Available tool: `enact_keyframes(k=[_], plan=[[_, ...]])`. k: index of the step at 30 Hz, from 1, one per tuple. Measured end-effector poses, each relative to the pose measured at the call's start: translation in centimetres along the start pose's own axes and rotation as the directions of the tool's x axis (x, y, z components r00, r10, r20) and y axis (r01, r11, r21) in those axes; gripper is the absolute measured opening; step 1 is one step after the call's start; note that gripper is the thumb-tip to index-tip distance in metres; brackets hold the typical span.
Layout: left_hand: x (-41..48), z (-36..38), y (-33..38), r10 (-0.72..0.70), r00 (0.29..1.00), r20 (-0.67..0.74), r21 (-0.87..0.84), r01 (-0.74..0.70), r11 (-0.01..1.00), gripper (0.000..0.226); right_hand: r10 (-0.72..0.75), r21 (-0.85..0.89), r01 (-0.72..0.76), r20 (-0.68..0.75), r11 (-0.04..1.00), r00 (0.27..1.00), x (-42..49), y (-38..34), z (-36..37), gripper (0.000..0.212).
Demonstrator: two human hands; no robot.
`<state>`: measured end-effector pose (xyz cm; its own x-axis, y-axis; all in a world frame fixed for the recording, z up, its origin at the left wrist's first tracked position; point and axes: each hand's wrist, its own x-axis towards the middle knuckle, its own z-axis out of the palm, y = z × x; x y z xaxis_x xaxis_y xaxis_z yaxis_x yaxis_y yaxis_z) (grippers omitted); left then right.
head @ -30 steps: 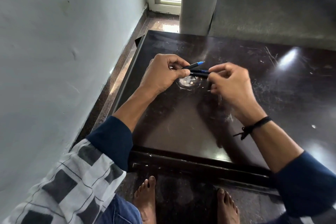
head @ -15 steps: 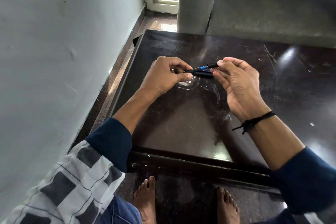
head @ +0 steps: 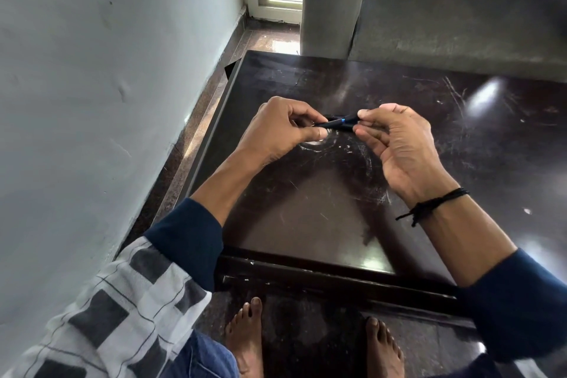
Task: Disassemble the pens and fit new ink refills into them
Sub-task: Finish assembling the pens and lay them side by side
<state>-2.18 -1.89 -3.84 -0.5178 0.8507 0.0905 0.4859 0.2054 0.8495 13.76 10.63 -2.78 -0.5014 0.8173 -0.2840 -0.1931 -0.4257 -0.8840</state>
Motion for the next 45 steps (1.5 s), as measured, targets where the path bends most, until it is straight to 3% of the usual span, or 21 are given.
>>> enact_keyframes(k=[12, 19, 23, 30, 36, 41, 45], plan=[[-0.1, 0.7, -0.1, 0.025, 0.999, -0.048, -0.008, -0.026, 1.000, 0.021, -0.161, -0.241, 0.164, 0.031, 0.957, 0.986, -0.8, 1.0, 0.5, 0.016], [-0.1, 0.8, 0.1, 0.019, 0.997, -0.070, 0.011, -0.019, 1.000, 0.022, -0.246, -0.329, 0.235, 0.008, 0.915, 0.969, -0.6, 1.5, 0.5, 0.023], [0.0, 0.3, -0.2, 0.023, 0.999, -0.029, 0.102, -0.020, 0.995, 0.021, -0.220, -0.352, 0.212, 0.017, 0.912, 0.975, -0.7, 2.4, 0.6, 0.030], [0.5, -1.0, -0.1, 0.059, 0.998, 0.031, 0.119, -0.063, 0.991, 0.020, -0.193, -0.333, 0.201, 0.057, 0.921, 0.980, 0.0, 1.3, 0.5, 0.029], [1.0, -2.3, -1.6, 0.038, 0.999, -0.036, 0.268, -0.027, 0.963, 0.025, -0.180, -0.344, 0.154, -0.046, 0.926, 0.983, 1.4, 0.5, -1.2, 0.025], [1.0, -1.4, -2.7, 0.019, 0.997, -0.076, 0.407, 0.014, 0.913, 0.028, -0.146, -0.481, 0.096, -0.067, 0.871, 0.987, 2.4, 1.8, -1.8, 0.020], [0.9, -0.7, -2.9, -0.034, 0.998, -0.055, 0.422, 0.054, 0.905, 0.027, -0.138, -0.603, 0.083, -0.045, 0.794, 0.989, 3.1, 2.5, -2.4, 0.015]])
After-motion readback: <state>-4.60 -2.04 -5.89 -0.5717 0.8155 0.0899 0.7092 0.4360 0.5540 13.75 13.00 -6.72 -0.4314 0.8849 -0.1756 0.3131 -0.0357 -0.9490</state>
